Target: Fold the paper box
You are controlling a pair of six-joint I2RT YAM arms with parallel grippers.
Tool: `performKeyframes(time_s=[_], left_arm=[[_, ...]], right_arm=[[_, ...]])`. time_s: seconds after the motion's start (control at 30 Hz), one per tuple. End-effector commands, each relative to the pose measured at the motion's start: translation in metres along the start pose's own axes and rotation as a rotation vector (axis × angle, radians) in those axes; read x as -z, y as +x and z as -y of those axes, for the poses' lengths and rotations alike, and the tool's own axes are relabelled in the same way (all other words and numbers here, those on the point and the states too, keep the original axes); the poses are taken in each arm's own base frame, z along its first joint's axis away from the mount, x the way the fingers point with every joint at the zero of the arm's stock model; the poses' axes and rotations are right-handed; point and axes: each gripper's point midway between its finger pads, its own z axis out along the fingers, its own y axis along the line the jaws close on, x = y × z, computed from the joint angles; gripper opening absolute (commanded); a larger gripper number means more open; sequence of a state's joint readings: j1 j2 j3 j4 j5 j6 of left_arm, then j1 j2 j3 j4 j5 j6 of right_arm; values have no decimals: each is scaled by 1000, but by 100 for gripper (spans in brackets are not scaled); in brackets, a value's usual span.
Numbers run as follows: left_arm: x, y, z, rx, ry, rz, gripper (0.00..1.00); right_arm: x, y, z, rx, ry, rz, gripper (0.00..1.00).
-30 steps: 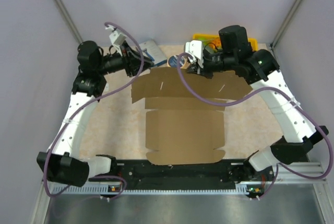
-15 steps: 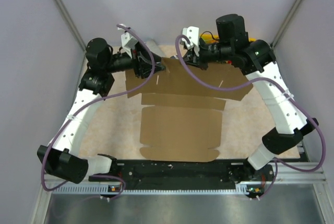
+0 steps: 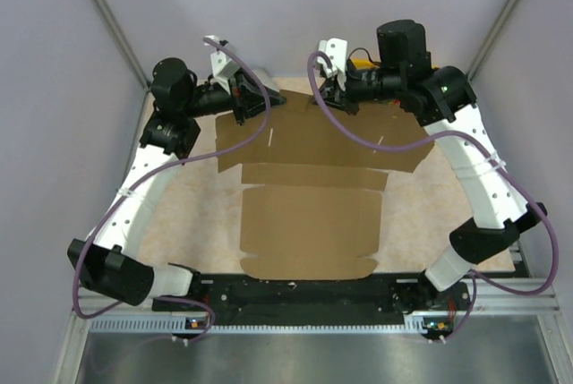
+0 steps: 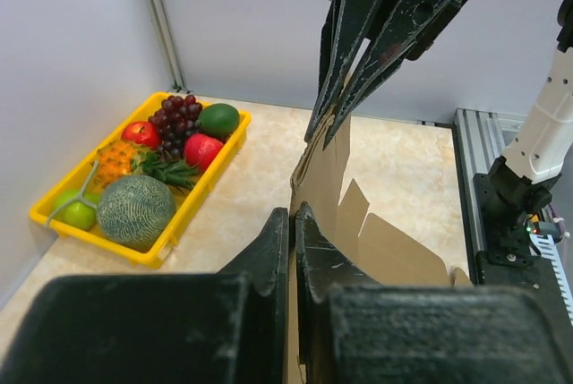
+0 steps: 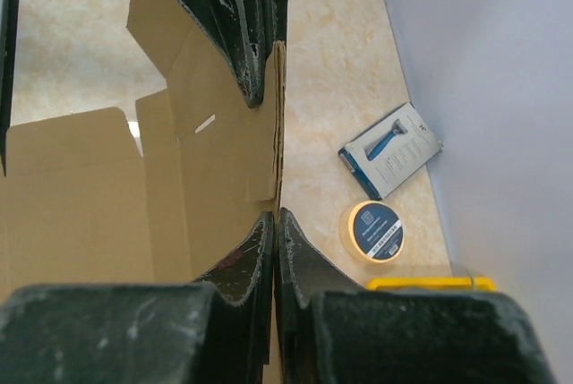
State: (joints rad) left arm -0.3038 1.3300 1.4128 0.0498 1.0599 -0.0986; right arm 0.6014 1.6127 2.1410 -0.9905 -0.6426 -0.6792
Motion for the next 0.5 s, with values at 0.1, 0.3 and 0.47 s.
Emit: performKeyframes(time_s=[0.1,0.3,0.47], left_arm=[[-4,-33,6,-173,22,73,0],[12,-50,-14,-54,-145,96,29],[89,-50,-40,98,-507,181,60]], right_arm=[[9,-21,-2,46,22,62,0],[9,-15,3,18,58,36,0],[24,-17,3,21,45,75,0]])
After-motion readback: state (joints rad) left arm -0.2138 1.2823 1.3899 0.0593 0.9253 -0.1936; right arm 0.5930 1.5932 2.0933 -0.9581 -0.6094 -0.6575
